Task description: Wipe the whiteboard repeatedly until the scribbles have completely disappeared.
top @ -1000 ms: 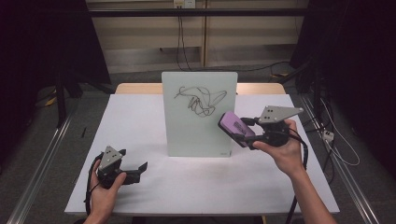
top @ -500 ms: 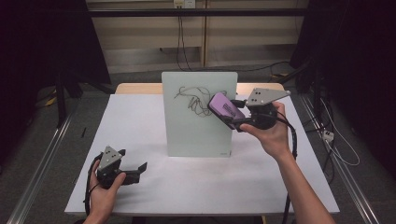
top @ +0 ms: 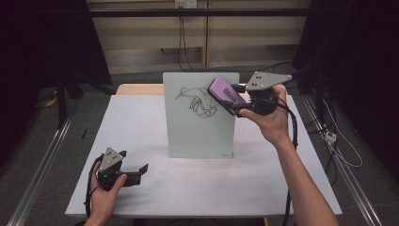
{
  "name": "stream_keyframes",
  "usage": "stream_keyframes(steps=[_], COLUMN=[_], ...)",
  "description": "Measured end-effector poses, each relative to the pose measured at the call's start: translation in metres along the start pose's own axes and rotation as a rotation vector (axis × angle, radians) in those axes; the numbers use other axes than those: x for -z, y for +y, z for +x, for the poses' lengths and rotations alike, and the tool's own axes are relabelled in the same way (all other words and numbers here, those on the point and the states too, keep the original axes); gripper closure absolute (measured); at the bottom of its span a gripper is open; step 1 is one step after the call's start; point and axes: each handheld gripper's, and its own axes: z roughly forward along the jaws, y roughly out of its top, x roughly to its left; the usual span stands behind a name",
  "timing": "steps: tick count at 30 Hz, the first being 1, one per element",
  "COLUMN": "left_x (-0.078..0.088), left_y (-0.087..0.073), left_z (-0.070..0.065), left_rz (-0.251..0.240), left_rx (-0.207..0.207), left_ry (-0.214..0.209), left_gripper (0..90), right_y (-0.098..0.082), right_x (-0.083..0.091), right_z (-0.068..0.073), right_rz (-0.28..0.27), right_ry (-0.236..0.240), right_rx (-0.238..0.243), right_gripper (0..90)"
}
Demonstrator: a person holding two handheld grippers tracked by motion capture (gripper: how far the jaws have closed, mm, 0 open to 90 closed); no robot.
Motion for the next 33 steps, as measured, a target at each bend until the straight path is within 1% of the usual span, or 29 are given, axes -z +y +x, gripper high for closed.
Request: stream_keyframes(steps=[4, 6, 11, 14, 19, 26, 33], left_x=[0.001, 0.001, 0.001, 0.001, 0.001, 0.002, 0.002], left_y=[0.0, 0.0, 0.0, 0.0, 0.0, 0.0, 0.0], left_z=[-0.001, 0.0, 0.0, -0.001, 0.0, 0.0, -0.001], left_rz=[0.005, 0.006, 0.005, 0.005, 0.004, -0.001, 0.0], left_rx=[-0.008, -0.008, -0.005, -0.01, -0.007, -0.003, -0.004], left_ry=[0.0, -0.001, 0.001, 0.001, 0.001, 0.002, 0.003], left_gripper=[4.9, 4.9, 4.9, 4.9, 4.9, 4.9, 4.9], right_y=[-0.003, -0.005, -0.004, -0.005, -0.007, -0.012, -0.018], right_x=[-0.006, -0.008, -0.009, -0.011, -0.015, -0.021, -0.03], right_z=[-0.004, -0.005, -0.003, -0.001, 0.004, 0.013, 0.023], right_rz=[0.023, 0.015, 0.029, 0.035, 0.042, 0.065, 0.078], right_ry=[-0.016, -0.006, -0.017, -0.011, -0.007, 0.001, 0.023], right_rx=[0.001, -0.005, 0.02, 0.025, 0.03, 0.049, 0.057], right_gripper=[41.7, 41.7, 41.8, 41.8, 41.8, 41.8, 41.9])
